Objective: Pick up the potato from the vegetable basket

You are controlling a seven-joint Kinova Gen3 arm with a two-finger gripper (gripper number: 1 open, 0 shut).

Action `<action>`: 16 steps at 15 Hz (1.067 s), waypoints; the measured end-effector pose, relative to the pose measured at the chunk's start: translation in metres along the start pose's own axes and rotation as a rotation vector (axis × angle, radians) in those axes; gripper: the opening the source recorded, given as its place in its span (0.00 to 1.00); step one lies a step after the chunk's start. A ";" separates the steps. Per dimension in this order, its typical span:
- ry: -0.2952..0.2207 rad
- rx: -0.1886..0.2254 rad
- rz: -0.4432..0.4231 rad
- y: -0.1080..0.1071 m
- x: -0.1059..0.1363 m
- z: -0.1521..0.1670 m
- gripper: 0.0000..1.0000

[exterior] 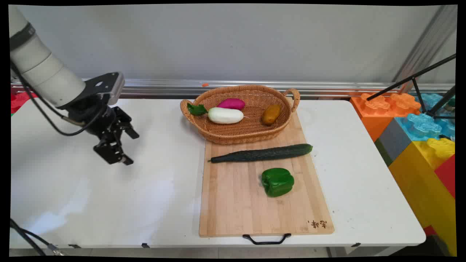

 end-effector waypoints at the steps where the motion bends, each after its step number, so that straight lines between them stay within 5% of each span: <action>1: 0.014 0.007 -0.008 -0.003 0.003 0.001 1.00; 4: 0.087 0.042 -0.050 -0.017 0.031 0.006 1.00; 9: 0.190 0.089 -0.120 -0.034 0.119 0.022 1.00; 16: 0.263 0.156 -0.310 -0.062 0.222 0.073 1.00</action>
